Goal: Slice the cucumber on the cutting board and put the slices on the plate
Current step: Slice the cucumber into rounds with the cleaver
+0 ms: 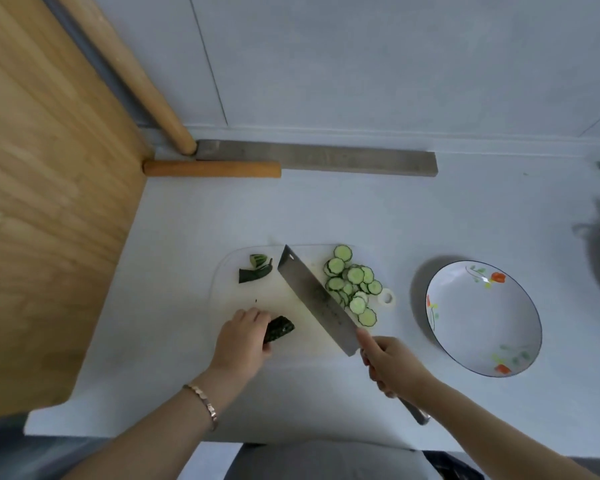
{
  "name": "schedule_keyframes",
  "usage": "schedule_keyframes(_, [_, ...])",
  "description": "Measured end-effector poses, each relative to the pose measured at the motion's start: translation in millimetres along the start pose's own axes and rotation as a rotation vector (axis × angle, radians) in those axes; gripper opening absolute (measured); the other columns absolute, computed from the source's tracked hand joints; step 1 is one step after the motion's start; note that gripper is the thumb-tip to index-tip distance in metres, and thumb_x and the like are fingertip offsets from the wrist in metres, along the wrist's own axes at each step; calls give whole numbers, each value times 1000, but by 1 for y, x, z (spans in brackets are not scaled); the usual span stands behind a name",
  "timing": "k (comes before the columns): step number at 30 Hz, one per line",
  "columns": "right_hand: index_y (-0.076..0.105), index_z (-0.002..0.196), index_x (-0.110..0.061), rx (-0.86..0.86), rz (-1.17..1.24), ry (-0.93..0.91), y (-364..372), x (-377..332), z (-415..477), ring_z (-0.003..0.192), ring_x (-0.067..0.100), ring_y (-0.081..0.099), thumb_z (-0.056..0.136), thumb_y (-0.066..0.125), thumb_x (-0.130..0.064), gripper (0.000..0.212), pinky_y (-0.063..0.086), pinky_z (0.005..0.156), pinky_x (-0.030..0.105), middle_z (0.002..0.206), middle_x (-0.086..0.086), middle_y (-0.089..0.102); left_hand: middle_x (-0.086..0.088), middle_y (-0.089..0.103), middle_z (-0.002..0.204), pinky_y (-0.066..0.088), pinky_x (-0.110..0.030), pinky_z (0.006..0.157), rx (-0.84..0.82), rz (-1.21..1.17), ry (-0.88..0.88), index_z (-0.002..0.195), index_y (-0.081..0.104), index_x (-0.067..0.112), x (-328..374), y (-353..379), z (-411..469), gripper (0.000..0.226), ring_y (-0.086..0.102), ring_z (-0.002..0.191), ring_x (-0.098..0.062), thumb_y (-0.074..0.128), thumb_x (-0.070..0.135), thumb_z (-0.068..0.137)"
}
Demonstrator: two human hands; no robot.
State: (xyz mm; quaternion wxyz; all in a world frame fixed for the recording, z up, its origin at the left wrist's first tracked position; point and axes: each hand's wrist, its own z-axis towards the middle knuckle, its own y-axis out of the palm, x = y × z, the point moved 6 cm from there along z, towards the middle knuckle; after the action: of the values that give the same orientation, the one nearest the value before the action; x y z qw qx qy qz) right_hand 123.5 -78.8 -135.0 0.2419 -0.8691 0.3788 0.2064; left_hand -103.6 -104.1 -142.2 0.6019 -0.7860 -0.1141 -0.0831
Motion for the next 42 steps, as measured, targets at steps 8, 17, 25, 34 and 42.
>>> schedule_keyframes(8, [38,65,-13,34,45,41,-1,10,1,38,14,25,92,41,-55,50,23,42,18,48,1,31,-12,65,87,50,-38,60,-3,-65,-25,88,64,6,7,1,5,36,60,79,-32,78,5,55])
schedule_keyframes(17, [37,65,-13,81,65,-2,-21,-6,-3,36,13,26,93,38,-55,51,24,41,17,43,-3,31,-6,56,119,43,-36,90,70,-139,20,120,51,13,47,0,36,39,47,108,-25,58,8,82])
schedule_keyframes(25, [35,64,-12,136,-30,-16,-34,-16,-18,40,15,27,89,35,-61,55,26,42,19,49,1,33,-12,60,106,34,-17,87,179,-560,-134,106,64,3,46,11,34,26,50,102,-25,65,2,80])
schedule_keyframes(34, [36,68,-10,100,-109,-50,-24,-23,-19,37,15,27,91,37,-58,52,24,41,18,51,3,34,-12,63,100,27,-9,77,184,-590,-194,101,68,3,48,5,36,23,51,100,-24,67,1,77])
schedule_keyframes(42, [36,67,-12,122,-241,-82,-24,-23,-15,48,19,30,91,35,-59,53,28,56,28,58,8,35,-13,64,96,39,-27,82,168,-576,-171,99,68,4,50,5,36,22,52,95,-27,66,2,77])
